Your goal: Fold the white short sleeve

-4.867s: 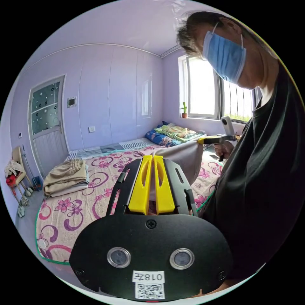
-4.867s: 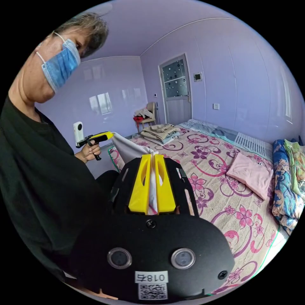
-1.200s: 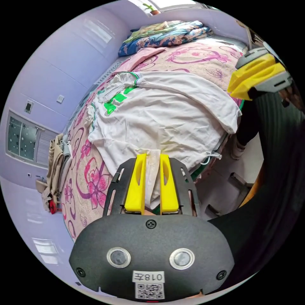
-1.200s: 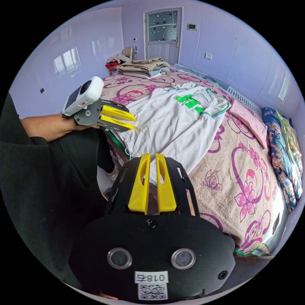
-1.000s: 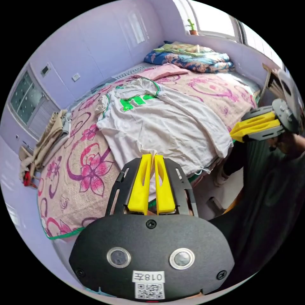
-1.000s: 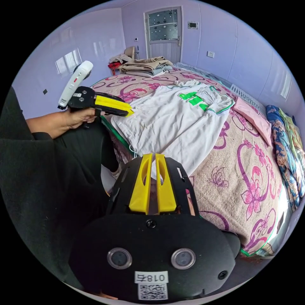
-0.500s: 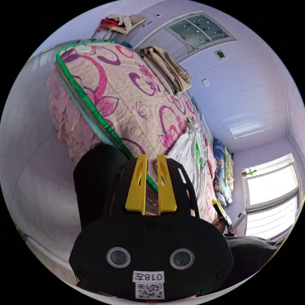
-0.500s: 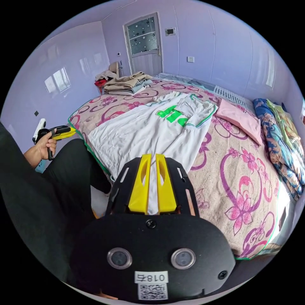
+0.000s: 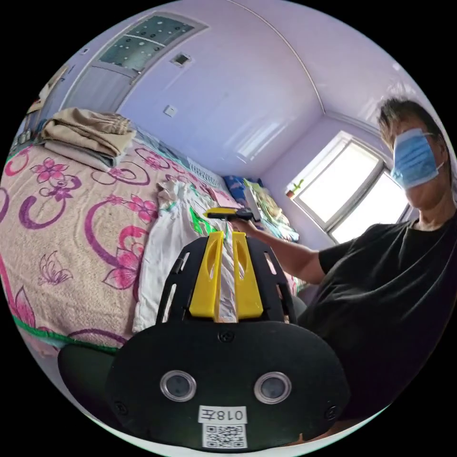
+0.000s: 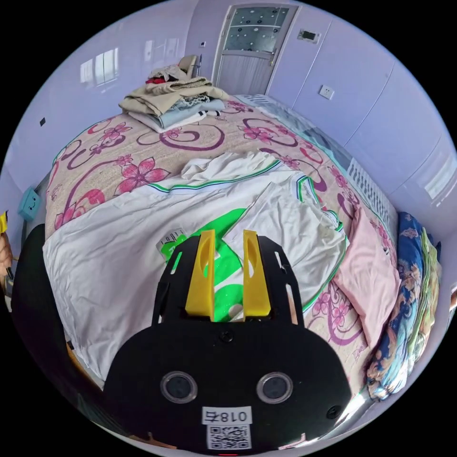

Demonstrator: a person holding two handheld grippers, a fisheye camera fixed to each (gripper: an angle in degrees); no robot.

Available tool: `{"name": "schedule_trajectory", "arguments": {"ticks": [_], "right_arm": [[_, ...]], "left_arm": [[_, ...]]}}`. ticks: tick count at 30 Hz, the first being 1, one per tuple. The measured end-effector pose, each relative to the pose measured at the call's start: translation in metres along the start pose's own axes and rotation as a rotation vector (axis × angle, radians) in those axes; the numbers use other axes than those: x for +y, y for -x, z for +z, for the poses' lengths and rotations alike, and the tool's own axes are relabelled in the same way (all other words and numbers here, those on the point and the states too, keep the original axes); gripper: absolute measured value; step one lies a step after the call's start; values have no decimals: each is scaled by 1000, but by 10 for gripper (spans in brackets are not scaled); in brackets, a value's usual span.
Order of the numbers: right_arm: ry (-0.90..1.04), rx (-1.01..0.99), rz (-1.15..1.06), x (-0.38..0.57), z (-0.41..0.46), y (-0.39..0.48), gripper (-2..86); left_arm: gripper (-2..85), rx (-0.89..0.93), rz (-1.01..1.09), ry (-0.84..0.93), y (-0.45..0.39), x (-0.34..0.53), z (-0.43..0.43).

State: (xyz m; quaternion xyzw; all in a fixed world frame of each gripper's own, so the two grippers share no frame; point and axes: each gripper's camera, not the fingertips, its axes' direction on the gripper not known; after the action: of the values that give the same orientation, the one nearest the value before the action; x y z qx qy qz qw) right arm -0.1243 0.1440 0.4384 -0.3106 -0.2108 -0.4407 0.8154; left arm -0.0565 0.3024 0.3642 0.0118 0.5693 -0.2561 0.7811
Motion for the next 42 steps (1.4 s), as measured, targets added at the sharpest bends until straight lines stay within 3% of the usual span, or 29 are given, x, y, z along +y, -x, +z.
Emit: {"name": "schedule_trajectory", "arguments": {"ticks": [4,10,24,26,30,33,35,37,42], "right_arm": [[106,33,-43,-12,31,-21,66],[70,-31,53,-2,26,-61,12],[-216,-162,441,82,-34,-187,5],[-285,-187,515,111,-51,-219,6],[-429,-236,727,188,-75,-278,6],[-544,-295,1059,287,-70,-328,8],[-508,-401,1259,355,-39,-349,12],[-466,-437,1297,381,-23,-351,18],[-391,-381,1211,396,-28,-343,56]], "left_arm": [[49,94,105,236,-25,-11,66],[57,166,156,471,-52,-15,146],[80,-205,377,893,-124,0,279],[59,-130,379,868,-132,-7,278],[48,189,463,738,-163,-31,268],[48,315,437,685,-162,-42,260],[48,316,399,665,-150,-45,252],[49,276,355,651,-133,-48,241],[49,89,218,568,-83,-55,197]]}}
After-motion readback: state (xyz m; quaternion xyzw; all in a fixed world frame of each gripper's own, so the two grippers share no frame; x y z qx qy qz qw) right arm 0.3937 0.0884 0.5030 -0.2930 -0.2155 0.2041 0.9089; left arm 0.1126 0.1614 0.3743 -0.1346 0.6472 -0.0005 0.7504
